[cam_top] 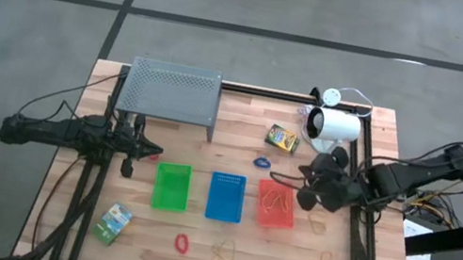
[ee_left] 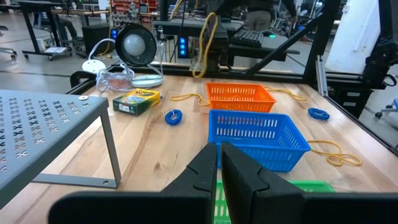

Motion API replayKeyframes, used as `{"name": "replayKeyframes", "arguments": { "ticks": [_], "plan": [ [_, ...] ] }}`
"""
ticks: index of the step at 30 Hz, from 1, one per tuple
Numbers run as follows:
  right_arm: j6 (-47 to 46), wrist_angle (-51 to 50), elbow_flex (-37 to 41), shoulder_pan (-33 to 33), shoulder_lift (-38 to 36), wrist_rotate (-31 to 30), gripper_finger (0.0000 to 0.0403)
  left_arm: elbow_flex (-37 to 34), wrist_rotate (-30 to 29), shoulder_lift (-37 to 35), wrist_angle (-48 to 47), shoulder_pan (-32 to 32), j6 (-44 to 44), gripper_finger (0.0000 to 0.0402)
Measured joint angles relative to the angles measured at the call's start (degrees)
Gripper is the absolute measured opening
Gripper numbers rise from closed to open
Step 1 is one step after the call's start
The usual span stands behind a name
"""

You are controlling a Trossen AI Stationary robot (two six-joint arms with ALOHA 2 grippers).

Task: Pick & Place Office Desk Supplies
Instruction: Put the yellow rubber band into the orange bin

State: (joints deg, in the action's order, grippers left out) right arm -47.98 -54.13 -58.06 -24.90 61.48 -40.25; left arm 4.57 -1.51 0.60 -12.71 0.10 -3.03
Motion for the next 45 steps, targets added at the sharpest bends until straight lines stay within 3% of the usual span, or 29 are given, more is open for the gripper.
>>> {"name": "replayKeyframes", "arguments": {
  "ticks": [10, 23, 32, 39, 45],
  "plan": [
    [0.7, 5.5, 0.3, -6.4, 2.5, 0.5, 0.0008, 0.0, 0.0, 0.0, 0.0, 0.0, 0.0, 0.0028],
    [0.2, 6.8, 0.5, -7.6, 11.2, 8.7, 0.0008, 0.0, 0.0, 0.0, 0.0, 0.0, 0.0, 0.0028],
    [-1.3, 6.4, 0.9, -6.6, 17.1, 11.1, 0.0008, 0.0, 0.0, 0.0, 0.0, 0.0, 0.0, 0.0028],
    [0.3, 7.4, 3.2, -3.2, 19.3, 17.2, 0.0008, 0.0, 0.0, 0.0, 0.0, 0.0, 0.0, 0.0028],
    [4.5, 14.5, 7.4, 0.8, 17.2, 24.5, 0.0008, 0.0, 0.0, 0.0, 0.0, 0.0, 0.0, 0.0028]
  ]
}}
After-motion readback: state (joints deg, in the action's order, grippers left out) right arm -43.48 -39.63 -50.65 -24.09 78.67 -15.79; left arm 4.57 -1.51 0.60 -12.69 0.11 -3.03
